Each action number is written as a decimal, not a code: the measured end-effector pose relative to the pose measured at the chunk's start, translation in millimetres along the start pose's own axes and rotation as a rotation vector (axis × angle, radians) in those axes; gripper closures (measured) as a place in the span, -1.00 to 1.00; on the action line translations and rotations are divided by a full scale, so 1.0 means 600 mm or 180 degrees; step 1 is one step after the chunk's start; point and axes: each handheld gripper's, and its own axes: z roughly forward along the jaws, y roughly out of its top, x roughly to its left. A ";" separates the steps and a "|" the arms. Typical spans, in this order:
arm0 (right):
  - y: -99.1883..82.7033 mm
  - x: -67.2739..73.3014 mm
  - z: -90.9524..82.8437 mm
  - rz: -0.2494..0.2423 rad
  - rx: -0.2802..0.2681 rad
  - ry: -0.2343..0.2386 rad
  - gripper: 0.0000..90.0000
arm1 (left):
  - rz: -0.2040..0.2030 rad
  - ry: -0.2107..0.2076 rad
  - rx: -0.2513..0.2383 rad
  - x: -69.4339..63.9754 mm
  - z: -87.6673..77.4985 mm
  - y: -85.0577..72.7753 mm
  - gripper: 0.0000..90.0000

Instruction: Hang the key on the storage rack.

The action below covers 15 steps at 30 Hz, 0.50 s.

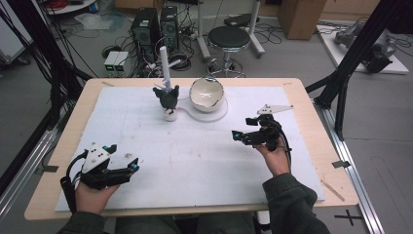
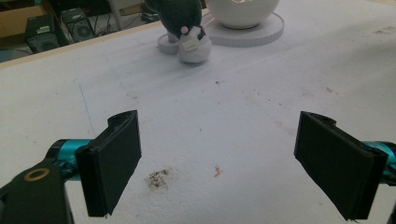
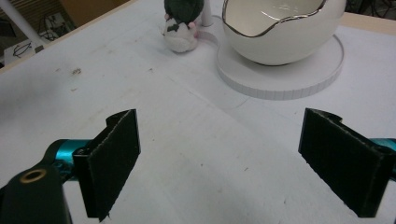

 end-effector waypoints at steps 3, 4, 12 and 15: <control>-0.006 -0.001 -0.006 0.0014 -0.0019 -0.0013 -0.74 | 0.0005 0.0011 0.0002 0.001 -0.001 0.000 -0.67; -0.008 -0.002 -0.007 -0.0007 -0.0026 -0.0013 -0.74 | 0.0006 0.0010 0.0000 0.001 -0.001 0.000 -0.66; -0.030 -0.005 -0.018 0.0043 -0.0008 -0.0048 -0.74 | 0.0005 0.0003 0.0007 0.001 -0.001 0.000 -0.67; -0.038 -0.006 -0.023 0.0055 -0.0025 -0.0059 -0.74 | 0.0004 -0.0001 0.0009 0.000 -0.001 -0.001 -0.66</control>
